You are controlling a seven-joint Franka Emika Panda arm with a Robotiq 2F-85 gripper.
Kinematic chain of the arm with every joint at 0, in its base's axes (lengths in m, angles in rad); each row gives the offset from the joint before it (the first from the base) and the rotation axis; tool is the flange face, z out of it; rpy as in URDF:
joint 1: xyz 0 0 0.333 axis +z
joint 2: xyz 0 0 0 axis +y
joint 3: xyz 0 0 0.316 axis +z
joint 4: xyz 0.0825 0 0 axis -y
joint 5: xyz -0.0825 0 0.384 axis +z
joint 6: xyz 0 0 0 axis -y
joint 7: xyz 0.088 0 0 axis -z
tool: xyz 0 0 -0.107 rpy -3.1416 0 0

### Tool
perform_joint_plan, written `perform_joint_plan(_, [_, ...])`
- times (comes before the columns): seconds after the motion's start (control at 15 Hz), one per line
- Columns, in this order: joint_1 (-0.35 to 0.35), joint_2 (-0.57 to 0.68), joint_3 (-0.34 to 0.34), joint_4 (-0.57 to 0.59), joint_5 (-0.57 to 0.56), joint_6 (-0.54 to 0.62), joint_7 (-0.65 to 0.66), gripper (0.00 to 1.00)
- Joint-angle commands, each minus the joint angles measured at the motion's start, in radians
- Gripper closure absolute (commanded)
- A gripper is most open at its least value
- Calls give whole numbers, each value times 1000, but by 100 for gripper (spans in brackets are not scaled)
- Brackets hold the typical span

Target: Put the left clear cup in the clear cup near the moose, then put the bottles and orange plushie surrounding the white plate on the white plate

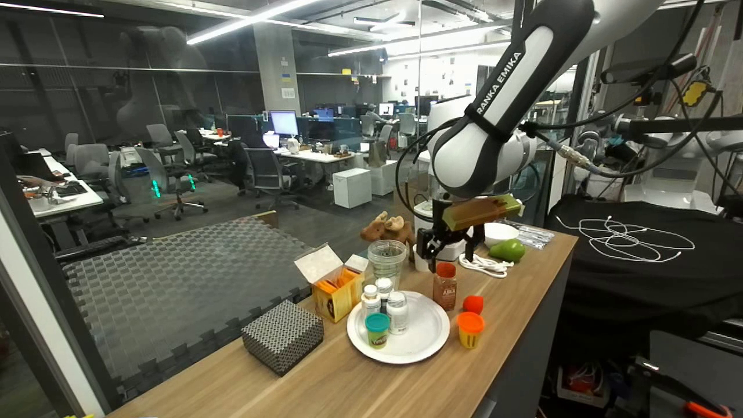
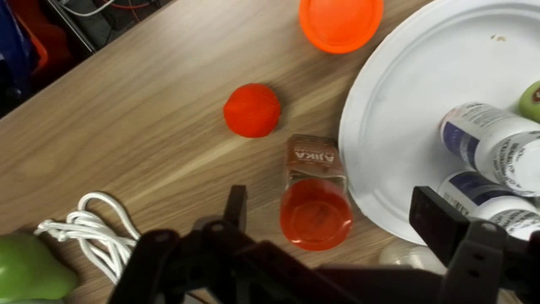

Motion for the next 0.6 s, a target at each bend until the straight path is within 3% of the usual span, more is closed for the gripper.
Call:
perform_joint_plan(0.0, [-25, -5, -6, 9, -13, -4, -5, 0])
perform_joint_plan(0.53, [-75, 29, 63, 34, 73, -9, -66, 0])
